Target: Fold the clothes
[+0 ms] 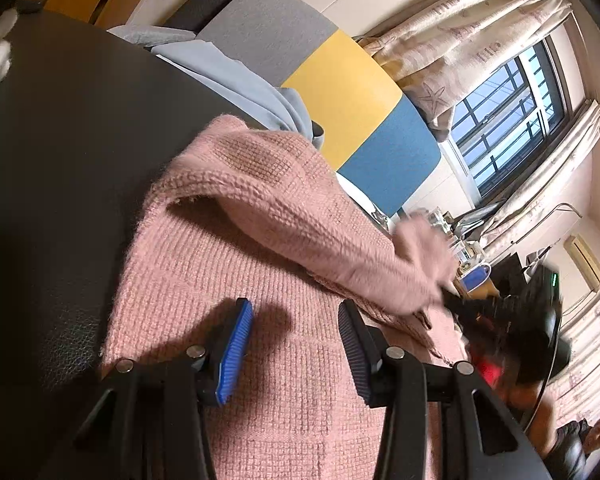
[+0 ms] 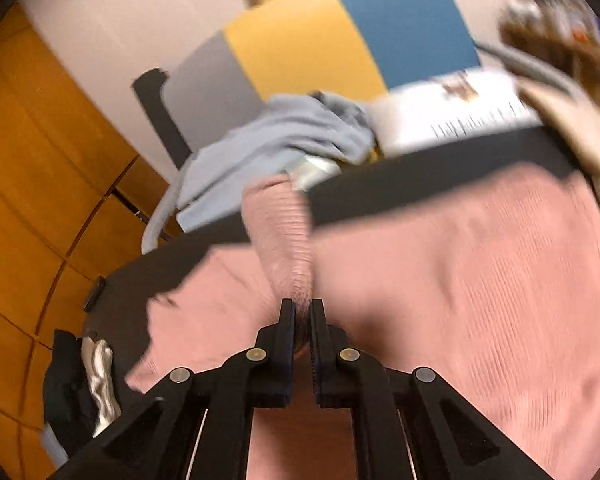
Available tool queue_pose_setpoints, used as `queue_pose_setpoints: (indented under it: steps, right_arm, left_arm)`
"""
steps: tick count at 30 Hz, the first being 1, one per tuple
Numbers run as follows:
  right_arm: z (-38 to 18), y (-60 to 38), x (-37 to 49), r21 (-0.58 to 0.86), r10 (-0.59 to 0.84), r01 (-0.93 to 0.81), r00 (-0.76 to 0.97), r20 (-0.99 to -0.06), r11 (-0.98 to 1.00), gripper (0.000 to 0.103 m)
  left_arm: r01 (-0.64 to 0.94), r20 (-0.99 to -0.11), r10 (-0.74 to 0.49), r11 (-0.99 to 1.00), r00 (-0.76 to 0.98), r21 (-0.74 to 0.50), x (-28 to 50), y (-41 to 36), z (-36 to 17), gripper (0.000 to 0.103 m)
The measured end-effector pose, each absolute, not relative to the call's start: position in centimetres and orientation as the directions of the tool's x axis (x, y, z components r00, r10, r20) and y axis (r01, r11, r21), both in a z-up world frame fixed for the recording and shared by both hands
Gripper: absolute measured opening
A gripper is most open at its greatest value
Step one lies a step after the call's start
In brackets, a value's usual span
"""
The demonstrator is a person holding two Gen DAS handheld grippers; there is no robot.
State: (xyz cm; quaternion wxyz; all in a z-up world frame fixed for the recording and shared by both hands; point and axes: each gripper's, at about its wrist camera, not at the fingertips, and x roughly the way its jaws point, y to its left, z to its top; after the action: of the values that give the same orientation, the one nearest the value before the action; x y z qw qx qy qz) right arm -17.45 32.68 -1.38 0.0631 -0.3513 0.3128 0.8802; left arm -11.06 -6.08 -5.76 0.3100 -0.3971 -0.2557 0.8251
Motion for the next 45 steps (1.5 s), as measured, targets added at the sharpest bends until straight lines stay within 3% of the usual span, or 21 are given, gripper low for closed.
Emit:
queue_pose_setpoints:
  steps: [6, 7, 9, 11, 14, 15, 16, 19, 22, 26, 29, 32, 35, 41, 45]
  right_arm:
    - [-2.9, 34.1, -15.2, 0.606, -0.174, -0.272, -0.8, -0.574, -0.748, 0.011]
    - [-2.8, 34.4, -15.4, 0.629, -0.194, -0.261, -0.806, -0.56, -0.733, 0.015]
    - [-2.9, 35.5, -15.7, 0.69, -0.228, -0.245, -0.825, -0.518, -0.681, 0.035]
    - [-3.5, 36.5, -16.1, 0.744, -0.243, -0.243, -0.844, -0.479, -0.622, 0.044]
    - [-4.7, 37.7, -16.5, 0.786, -0.225, -0.282, -0.856, -0.465, -0.55, 0.04]
    - [-4.9, 37.8, -16.7, 0.779, -0.209, -0.302, -0.853, -0.479, -0.549, 0.031]
    - [-5.0, 37.7, -17.1, 0.768, -0.207, -0.319, -0.842, -0.498, -0.555, 0.005]
    - [-3.9, 36.5, -18.4, 0.728, -0.232, -0.306, -0.812, -0.536, -0.613, 0.006]
    - [0.6, 34.3, -19.9, 0.677, -0.259, -0.205, -0.815, -0.518, -0.707, 0.006]
    - [7.3, 32.2, -21.3, 0.615, -0.268, -0.089, -0.845, -0.463, -0.783, 0.006]
    - [12.0, 31.6, -21.3, 0.551, -0.236, -0.041, -0.875, -0.422, -0.833, 0.006]
    - [13.9, 33.4, -19.3, 0.528, -0.201, -0.032, -0.904, -0.377, -0.848, 0.006]
    - [11.5, 36.1, -16.6, 0.53, -0.17, -0.071, -0.904, -0.392, -0.845, 0.006]
    - [-1.5, 42.0, -13.6, 0.6, -0.107, -0.358, -0.793, -0.6, -0.715, 0.006]
    - [-5.9, 44.0, -11.2, 0.71, -0.168, -0.382, -0.803, -0.572, -0.591, 0.011]
  left_arm:
    - [-0.308, -0.51, 0.704, -0.69, -0.494, -0.655, -11.1, -5.6, -5.6, 0.045]
    - [-0.307, -0.511, 0.703, -0.691, -0.494, -0.654, -11.1, -5.6, -5.6, 0.045]
    - [-0.307, -0.512, 0.702, -0.693, -0.495, -0.653, -11.0, -5.6, -5.6, 0.045]
    - [-0.306, -0.514, 0.7, -0.695, -0.495, -0.651, -11.0, -5.5, -5.6, 0.045]
    - [-0.305, -0.517, 0.698, -0.697, -0.495, -0.649, -11.0, -5.4, -5.4, 0.045]
    - [-0.304, -0.518, 0.698, -0.698, -0.495, -0.649, -11.0, -5.3, -5.4, 0.045]
    - [-0.303, -0.52, 0.697, -0.699, -0.495, -0.648, -11.1, -5.2, -5.3, 0.045]
    - [-0.322, -0.545, 0.687, -0.716, -0.481, -0.619, -10.9, -4.6, -4.6, 0.048]
    - [-0.419, -0.543, 0.704, -0.709, -0.458, -0.567, -10.1, -3.2, -3.1, 0.05]
    - [-0.511, -0.567, 0.701, -0.708, -0.432, -0.487, -10.1, -0.5, -1.8, 0.051]
    - [-0.496, -0.539, 0.702, -0.711, -0.466, -0.498, -11.2, -1.1, -0.8, 0.053]
    - [-0.463, -0.567, 0.679, -0.733, -0.467, -0.497, -12.5, -1.9, -1.3, 0.054]
    - [-0.435, -0.627, 0.671, -0.738, -0.395, -0.516, -13.1, -2.3, -3.7, 0.054]
    - [-0.402, -0.564, 0.713, -0.701, -0.417, -0.589, -12.9, -4.3, -3.5, 0.055]
    - [-0.335, -0.52, 0.747, -0.656, -0.414, -0.676, -13.5, -5.8, -4.4, 0.055]
